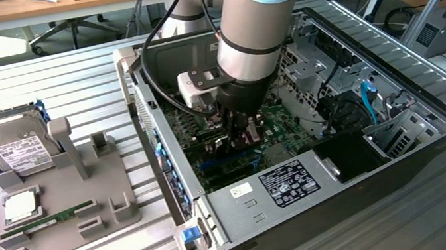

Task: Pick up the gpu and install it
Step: 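Insert the gpu into the slot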

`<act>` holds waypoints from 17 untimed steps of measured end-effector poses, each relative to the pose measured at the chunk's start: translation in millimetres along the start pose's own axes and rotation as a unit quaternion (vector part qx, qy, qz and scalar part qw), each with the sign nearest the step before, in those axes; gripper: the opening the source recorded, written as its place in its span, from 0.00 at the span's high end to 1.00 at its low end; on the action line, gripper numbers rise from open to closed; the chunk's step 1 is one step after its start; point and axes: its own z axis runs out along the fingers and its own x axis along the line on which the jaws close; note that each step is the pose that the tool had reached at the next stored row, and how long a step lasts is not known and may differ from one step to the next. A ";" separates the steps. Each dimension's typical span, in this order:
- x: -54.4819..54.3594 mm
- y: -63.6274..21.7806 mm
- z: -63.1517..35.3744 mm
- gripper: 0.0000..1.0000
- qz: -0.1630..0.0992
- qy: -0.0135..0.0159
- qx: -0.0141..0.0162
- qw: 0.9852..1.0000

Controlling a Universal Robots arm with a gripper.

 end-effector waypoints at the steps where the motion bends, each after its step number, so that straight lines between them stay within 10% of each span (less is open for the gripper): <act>1: 0.0 0.0 0.3 0.73 0.000 0.000 0.000 1.000; 17: 0.0 0.0 1.0 0.73 -0.004 0.000 0.000 1.000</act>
